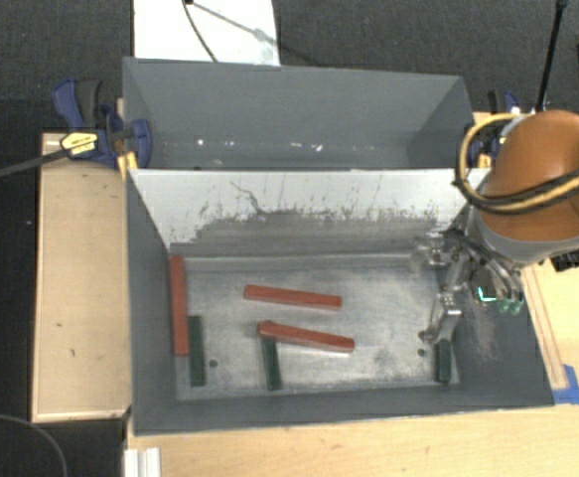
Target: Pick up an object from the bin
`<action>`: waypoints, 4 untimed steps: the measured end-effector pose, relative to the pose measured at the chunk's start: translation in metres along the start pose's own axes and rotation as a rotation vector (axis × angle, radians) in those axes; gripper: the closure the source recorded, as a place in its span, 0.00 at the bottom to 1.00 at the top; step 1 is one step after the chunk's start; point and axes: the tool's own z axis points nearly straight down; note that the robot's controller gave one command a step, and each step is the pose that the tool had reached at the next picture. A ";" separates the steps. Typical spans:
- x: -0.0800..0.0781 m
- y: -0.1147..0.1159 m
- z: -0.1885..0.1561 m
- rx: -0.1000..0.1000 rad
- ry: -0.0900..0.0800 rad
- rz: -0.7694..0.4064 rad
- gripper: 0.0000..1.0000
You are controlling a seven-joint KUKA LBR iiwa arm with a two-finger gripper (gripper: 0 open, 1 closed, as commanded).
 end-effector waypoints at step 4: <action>0.034 0.171 0.121 -0.002 -0.020 -0.205 0.00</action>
Offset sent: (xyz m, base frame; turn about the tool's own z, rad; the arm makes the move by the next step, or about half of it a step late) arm -0.0052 0.1145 -0.1240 -0.3371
